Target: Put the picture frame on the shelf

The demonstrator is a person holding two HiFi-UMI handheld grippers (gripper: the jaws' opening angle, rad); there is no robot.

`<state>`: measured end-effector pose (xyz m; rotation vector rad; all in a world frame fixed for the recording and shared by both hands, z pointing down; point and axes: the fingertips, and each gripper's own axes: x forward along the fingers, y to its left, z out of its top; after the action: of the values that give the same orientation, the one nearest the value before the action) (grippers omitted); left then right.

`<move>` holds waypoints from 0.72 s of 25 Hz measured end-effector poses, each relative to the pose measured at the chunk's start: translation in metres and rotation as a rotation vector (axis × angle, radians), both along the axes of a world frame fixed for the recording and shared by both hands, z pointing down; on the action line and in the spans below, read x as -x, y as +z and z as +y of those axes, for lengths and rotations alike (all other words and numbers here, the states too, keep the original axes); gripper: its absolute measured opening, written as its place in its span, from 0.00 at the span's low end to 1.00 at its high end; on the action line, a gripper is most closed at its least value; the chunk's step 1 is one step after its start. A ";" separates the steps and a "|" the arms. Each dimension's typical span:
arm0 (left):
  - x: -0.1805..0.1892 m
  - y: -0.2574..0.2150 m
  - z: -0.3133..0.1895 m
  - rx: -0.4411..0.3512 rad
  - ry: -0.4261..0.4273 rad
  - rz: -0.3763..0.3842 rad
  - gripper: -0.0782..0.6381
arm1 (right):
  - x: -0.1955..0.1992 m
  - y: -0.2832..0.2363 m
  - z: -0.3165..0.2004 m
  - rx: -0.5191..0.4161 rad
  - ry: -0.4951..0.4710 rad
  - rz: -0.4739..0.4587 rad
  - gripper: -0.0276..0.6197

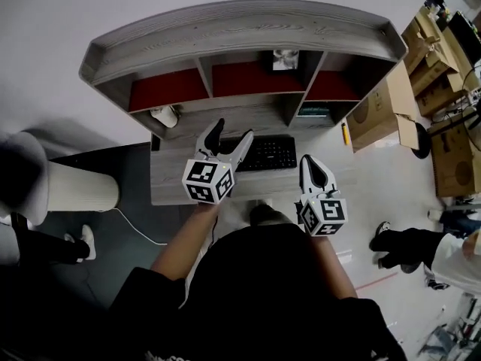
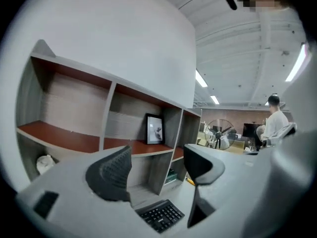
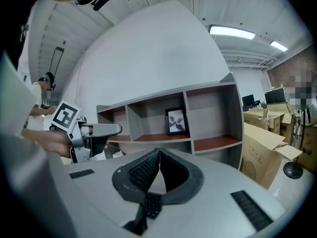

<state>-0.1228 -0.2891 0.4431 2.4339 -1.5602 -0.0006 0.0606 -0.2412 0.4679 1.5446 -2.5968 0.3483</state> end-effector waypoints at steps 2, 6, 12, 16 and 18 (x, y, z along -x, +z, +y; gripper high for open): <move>0.011 0.001 0.031 -0.008 -0.022 0.007 0.57 | 0.010 0.001 0.018 0.001 -0.018 0.010 0.06; 0.030 0.010 0.090 0.017 -0.032 0.037 0.52 | 0.025 0.000 0.055 -0.002 -0.045 0.030 0.06; 0.034 0.015 0.170 -0.006 -0.007 0.070 0.34 | 0.030 -0.007 0.106 -0.008 -0.058 0.083 0.06; 0.035 0.021 0.203 -0.010 -0.017 0.106 0.21 | 0.026 -0.006 0.136 -0.001 -0.050 0.106 0.06; 0.033 0.025 0.217 -0.007 -0.026 0.110 0.18 | 0.019 -0.005 0.148 0.004 -0.046 0.115 0.06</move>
<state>-0.1559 -0.0725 0.4678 2.3754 -1.5469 -0.1426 0.0419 -0.0931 0.4624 1.4559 -2.5371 0.2528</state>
